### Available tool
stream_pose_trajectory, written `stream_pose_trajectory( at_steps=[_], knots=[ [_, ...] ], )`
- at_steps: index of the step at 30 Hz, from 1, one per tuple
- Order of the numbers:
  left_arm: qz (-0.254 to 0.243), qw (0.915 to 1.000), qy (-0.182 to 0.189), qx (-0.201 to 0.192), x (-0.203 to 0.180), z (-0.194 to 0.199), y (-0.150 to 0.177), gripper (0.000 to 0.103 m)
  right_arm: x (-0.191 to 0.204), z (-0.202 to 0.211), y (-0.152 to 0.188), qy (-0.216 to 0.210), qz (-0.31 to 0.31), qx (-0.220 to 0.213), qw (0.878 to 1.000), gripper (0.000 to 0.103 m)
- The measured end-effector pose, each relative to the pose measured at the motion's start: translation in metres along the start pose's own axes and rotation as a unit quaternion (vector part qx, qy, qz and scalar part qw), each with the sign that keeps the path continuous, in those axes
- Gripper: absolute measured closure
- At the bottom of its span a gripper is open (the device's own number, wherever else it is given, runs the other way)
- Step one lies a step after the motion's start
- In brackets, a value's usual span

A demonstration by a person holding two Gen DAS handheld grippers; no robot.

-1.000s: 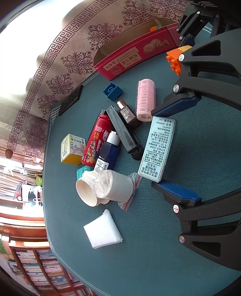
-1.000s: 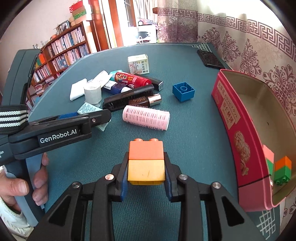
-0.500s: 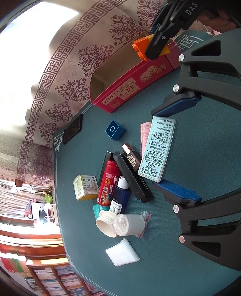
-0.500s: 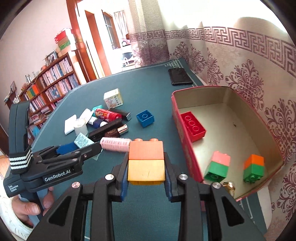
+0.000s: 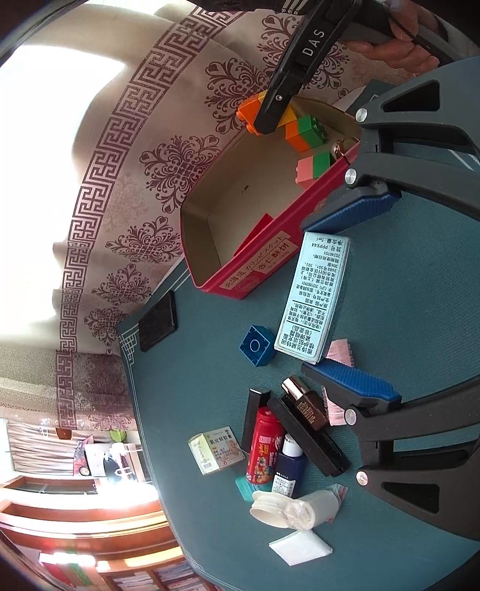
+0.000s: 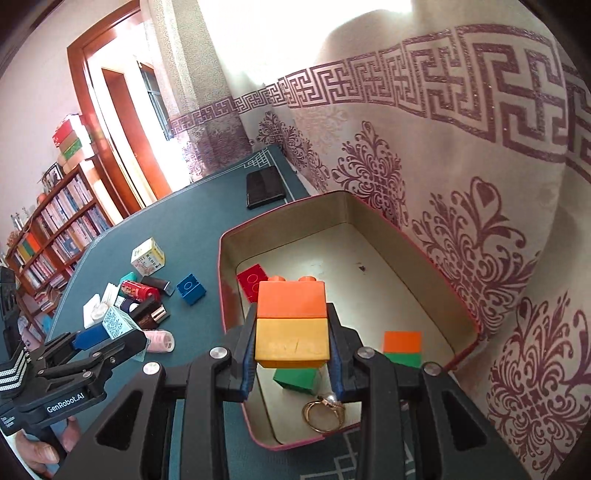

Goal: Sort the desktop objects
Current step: 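Carry the medicine box and orange-yellow block into the tin and release both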

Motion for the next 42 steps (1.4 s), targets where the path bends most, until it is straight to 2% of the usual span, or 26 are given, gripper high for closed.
stream_pose_trajectory(
  at_steps=[13, 21, 22, 24, 26, 29, 33, 42],
  knots=[
    [-0.056, 0.9976, 0.039, -0.011, -0.063, -0.024, -0.024, 0.032, -0.041, 0.0, -0.011, 0.041, -0.027, -0.014, 0.999, 0.068],
    [-0.058, 0.9957, 0.072, 0.007, -0.082, -0.05, -0.031, 0.03, -0.048, 0.002, -0.015, 0.055, -0.029, -0.023, 0.998, 0.067],
    [-0.053, 0.9956, 0.075, 0.015, -0.082, -0.054, -0.03, 0.03, -0.049, 0.002, -0.015, 0.059, -0.03, -0.024, 0.998, 0.066],
    [-0.04, 0.9958, 0.076, 0.031, -0.079, -0.061, -0.026, 0.03, -0.051, 0.001, -0.015, 0.063, -0.034, -0.027, 0.997, 0.054],
    [-0.032, 0.9958, 0.078, 0.037, -0.076, -0.063, -0.023, 0.03, -0.053, 0.002, -0.015, 0.067, -0.038, -0.032, 0.997, 0.049],
    [-0.029, 0.9962, 0.079, 0.026, -0.072, -0.058, -0.024, 0.03, -0.054, 0.002, -0.015, 0.067, -0.04, -0.034, 0.996, 0.046],
    [-0.037, 0.9948, 0.095, -0.002, -0.077, -0.047, -0.03, 0.03, -0.053, 0.0, -0.015, 0.069, -0.042, -0.034, 0.996, 0.034],
    [-0.037, 0.9966, 0.073, 0.003, -0.07, -0.043, -0.027, 0.03, -0.053, 0.003, -0.016, 0.066, -0.05, -0.039, 0.996, 0.024]
  ],
)
Point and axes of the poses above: each gripper's, at about its wrist camera, not at the fingertips, and z roughly against the way its jaws point, x to its left, y to its underside, the point moved 5 cm from there along -z, roughly the way its jaws point, and after that the axes turned 7 degrees about -x, right-handed, at the moved point
